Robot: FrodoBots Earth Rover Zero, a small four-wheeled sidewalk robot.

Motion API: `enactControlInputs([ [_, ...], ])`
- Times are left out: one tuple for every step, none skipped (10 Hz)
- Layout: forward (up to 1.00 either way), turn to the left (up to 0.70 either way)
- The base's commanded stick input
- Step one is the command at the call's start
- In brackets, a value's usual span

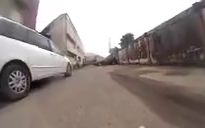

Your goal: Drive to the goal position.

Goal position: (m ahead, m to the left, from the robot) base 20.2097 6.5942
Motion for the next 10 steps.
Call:
enactControlInputs([
  [0.30,0.00],
  [0.30,0.00],
  [0.30,0.00],
  [0.30,0.00],
  [0.30,0.00],
  [0.30,0.00],
  [0.30,0.00],
  [0.30,0.00],
  [0.30,0.00],
  [0.30,0.00],
])
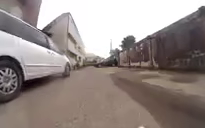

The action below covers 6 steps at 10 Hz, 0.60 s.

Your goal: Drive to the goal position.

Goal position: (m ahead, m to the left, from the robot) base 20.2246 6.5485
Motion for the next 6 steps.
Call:
enactControlInputs([
  [0.30,0.00],
  [0.30,0.00],
  [0.30,0.00],
  [0.30,0.00],
  [0.30,0.00],
  [0.30,0.00],
])
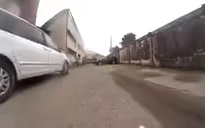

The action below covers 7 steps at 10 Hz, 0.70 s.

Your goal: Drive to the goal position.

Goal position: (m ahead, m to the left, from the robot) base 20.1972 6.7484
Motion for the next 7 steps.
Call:
enactControlInputs([
  [0.30,0.00],
  [0.30,0.00],
  [0.30,0.00],
  [0.30,0.00],
  [0.30,0.00],
  [0.30,0.00],
  [0.30,0.00],
])
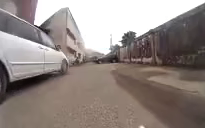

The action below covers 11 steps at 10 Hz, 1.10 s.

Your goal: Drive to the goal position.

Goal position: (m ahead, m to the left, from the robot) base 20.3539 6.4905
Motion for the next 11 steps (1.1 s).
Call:
enactControlInputs([
  [0.30,0.00],
  [0.30,0.00],
  [0.30,0.00],
  [0.30,0.00],
  [0.30,0.00],
  [0.30,0.00],
  [0.30,0.00],
  [0.30,0.00],
  [0.30,0.00],
  [0.30,0.00],
  [0.30,0.00],
])
